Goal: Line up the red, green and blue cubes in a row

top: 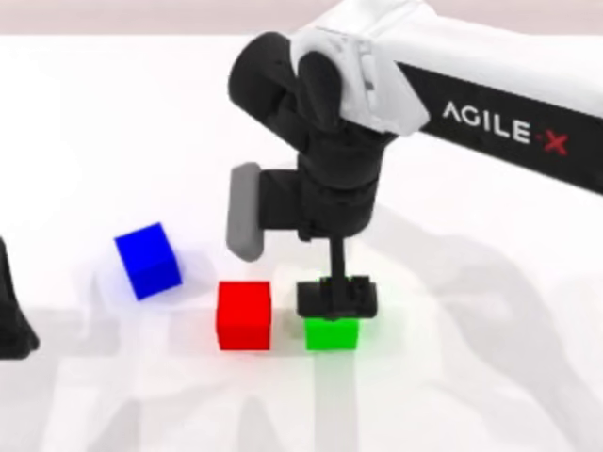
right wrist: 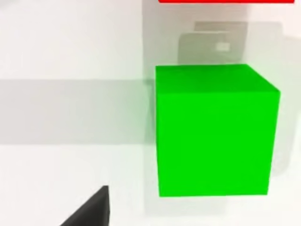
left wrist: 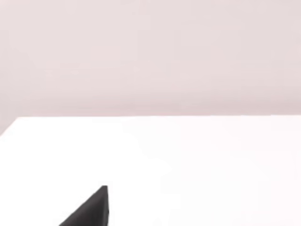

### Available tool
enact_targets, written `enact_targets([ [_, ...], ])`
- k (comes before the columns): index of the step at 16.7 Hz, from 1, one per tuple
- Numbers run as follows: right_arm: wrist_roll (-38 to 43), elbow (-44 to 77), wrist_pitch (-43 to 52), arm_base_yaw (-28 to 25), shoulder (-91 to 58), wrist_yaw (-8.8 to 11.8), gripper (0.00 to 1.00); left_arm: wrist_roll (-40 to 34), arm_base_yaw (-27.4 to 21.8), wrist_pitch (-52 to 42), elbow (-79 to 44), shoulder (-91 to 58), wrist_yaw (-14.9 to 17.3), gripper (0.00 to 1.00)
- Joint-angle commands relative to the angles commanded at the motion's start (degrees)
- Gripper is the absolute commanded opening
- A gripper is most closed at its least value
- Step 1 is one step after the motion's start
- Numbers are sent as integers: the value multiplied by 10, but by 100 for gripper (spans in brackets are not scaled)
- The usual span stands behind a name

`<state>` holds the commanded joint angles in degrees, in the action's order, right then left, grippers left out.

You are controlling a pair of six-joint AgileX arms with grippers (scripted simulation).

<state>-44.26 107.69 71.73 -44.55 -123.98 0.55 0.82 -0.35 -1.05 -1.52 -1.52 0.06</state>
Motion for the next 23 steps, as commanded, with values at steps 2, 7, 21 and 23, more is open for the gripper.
enact_targets([
  [2,15,-33,-32,20,41,4,100,19,-7,-25,-36,-36,1,100],
  [7,84,-199,-162,105,250,18,100,105,-37,-140,-196,-222,0,100],
  [21,376,-922,-607,389,1070,14,100,408,-142,-557,-737,-979,-1,100],
  [23,404,-990,-652,412,1144,7,100,436,-152,-592,-789,-1042,-1,100],
])
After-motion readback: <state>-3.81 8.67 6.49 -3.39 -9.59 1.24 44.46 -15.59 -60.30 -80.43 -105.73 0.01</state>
